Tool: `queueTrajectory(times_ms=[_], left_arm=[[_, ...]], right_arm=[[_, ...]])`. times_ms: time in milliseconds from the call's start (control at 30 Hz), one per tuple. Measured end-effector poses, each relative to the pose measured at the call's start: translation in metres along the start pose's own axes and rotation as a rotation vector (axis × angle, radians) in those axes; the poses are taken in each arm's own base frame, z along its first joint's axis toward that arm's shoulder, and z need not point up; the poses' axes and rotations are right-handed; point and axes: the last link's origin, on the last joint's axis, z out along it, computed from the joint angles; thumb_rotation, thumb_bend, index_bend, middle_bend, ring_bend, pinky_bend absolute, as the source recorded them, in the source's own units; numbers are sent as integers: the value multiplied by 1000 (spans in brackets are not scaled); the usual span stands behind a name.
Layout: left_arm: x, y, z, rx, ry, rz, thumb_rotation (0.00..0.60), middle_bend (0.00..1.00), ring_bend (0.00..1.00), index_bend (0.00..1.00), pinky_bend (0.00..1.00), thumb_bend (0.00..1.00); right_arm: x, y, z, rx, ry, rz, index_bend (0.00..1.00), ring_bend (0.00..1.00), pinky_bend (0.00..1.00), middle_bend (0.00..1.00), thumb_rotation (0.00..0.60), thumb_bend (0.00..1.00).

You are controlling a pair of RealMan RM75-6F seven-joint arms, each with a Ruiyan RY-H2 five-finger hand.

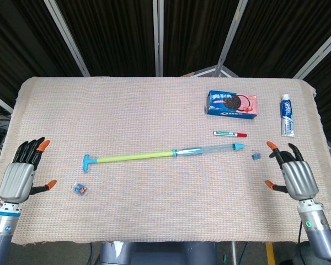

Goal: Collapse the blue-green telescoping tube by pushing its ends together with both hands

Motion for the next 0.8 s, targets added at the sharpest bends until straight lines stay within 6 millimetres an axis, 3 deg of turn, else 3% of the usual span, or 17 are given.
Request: queueTrajectory(times_ms=[67, 133, 333, 500, 800], left_arm=[[-2, -1, 1, -1, 1, 8, 600, 0, 0, 0, 0, 0], [-4, -2, 2, 2, -4, 12, 600, 0, 0, 0, 0, 0], [-11, -6, 8, 34, -28, 22, 600, 0, 0, 0, 0, 0], [-17, -10, 13, 59, -46, 40, 600, 0, 0, 0, 0, 0], [-23, -9, 17, 69, -64, 53, 600, 0, 0, 0, 0, 0]], right_arm=[[1, -3, 20, 35, -10, -27, 105, 920, 947, 964, 600, 0], [0, -6, 39, 64, -11, -55, 172, 957, 999, 992, 600, 0], [-23, -11, 89, 100, -116, -128, 332, 992, 1000, 1000, 600, 12], [-52, -23, 126, 112, -194, -168, 358, 996, 1000, 1000, 600, 84], [-74, -27, 145, 104, -216, -211, 380, 996, 1000, 1000, 600, 145]])
